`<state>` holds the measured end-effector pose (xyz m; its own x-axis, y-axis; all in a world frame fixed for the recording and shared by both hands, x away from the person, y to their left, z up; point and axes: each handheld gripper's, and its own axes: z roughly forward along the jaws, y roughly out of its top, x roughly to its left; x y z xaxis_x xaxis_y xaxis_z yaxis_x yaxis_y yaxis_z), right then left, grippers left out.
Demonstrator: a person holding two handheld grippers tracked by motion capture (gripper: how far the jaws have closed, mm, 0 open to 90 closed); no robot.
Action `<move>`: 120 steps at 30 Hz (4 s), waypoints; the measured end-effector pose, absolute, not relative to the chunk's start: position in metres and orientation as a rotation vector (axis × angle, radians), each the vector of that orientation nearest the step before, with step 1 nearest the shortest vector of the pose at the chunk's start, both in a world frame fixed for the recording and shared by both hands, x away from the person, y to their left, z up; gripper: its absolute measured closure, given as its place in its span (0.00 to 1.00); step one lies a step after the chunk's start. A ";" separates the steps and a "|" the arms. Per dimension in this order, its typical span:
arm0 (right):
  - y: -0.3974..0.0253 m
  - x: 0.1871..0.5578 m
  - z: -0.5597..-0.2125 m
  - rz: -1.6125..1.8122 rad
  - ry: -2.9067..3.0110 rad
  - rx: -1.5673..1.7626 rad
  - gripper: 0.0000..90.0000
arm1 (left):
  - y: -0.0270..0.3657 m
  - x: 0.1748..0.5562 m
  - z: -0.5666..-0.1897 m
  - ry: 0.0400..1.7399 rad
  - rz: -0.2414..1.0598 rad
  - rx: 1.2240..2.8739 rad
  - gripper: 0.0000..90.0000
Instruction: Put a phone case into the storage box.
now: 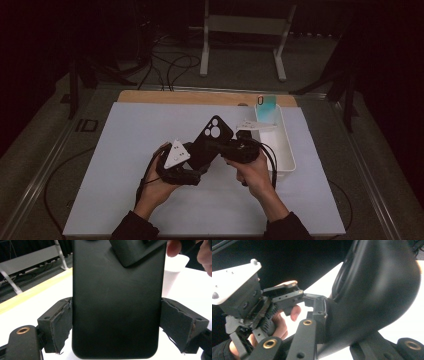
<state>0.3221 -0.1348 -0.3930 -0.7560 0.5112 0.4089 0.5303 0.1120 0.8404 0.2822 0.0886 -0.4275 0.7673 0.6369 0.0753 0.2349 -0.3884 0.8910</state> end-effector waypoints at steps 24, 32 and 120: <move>-0.132 0.312 -0.387 -1.784 -2.478 -0.973 0.96 | 0.114 0.289 -0.430 0.693 0.329 1.947 0.09; -0.135 0.307 -0.385 -1.782 -2.523 -0.864 0.95 | 0.122 0.290 -0.434 0.686 0.262 1.964 0.08; -0.129 0.306 -0.383 -1.838 -2.532 -1.076 0.09 | 0.116 0.284 -0.445 0.645 0.213 1.944 0.95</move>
